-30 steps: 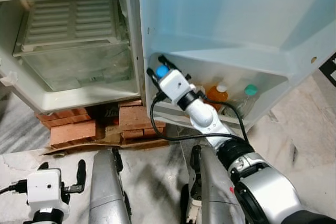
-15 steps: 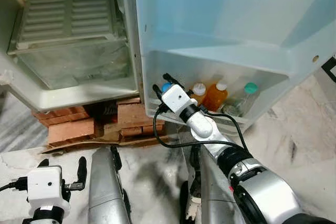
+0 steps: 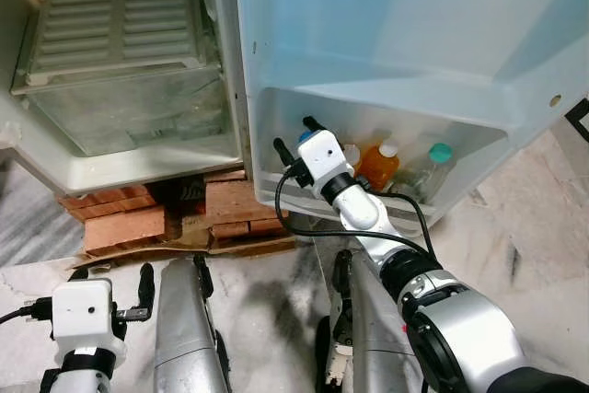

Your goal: Restocking fridge

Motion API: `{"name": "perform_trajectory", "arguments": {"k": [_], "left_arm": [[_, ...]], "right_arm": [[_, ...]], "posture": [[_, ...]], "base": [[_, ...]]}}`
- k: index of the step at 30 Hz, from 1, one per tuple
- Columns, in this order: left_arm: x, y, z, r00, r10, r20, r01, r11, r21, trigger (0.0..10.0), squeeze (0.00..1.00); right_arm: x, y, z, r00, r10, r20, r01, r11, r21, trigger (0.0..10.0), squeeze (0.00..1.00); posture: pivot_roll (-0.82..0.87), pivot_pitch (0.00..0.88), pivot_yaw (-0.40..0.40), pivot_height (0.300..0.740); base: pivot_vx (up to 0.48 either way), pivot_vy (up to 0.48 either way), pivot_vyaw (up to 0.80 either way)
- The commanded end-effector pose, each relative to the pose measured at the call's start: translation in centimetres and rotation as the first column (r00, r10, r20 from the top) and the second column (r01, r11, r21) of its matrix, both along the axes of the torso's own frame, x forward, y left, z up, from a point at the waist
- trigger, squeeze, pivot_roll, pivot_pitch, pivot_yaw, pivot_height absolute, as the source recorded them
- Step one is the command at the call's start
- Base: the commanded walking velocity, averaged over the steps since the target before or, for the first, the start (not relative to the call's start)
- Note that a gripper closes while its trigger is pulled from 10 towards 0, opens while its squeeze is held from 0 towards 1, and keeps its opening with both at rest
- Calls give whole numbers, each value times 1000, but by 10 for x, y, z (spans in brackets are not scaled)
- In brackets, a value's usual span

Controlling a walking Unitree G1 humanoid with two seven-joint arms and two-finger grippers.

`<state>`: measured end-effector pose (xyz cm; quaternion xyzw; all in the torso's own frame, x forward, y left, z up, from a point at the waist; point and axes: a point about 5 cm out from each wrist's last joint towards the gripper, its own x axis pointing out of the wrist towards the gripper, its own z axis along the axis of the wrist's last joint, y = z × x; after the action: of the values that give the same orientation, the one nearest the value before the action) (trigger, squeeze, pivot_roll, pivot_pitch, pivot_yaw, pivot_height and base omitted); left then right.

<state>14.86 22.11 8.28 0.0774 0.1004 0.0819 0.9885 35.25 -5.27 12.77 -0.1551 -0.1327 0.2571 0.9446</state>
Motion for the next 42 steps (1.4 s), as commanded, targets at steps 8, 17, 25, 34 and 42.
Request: {"name": "perform_trajectory", "arguments": {"k": [8,17,25,34,42], "left_arm": [[19,12,-3,1000,26,14,-27,999,26,10000,0],[38,2,-8,999,-9,41,9,1000,12,10000,0],[53,1,1,994,-40,97,44,998,-37,10000,0],[62,-9,8,985,-109,130,116,992,-42,10000,0],[62,-16,3,984,-120,128,129,990,-63,10000,0]], "right_arm": [[-10,-11,7,998,53,43,-59,987,150,10000,1000],[-41,-40,-12,1000,-16,11,14,978,206,10000,980],[-56,-64,-13,992,-126,-25,128,958,255,10000,0],[-54,-64,4,986,-165,-20,164,944,287,10000,0],[-58,-73,10,981,-193,-30,194,940,280,10000,0]], "posture": [[164,118,-72,503],[107,7,-48,503],[82,0,-14,503],[65,0,-3,517],[45,0,-1,561]], "base": [[0,0,0],[0,0,0],[0,0,0],[0,0,0],[0,0,0]]}}
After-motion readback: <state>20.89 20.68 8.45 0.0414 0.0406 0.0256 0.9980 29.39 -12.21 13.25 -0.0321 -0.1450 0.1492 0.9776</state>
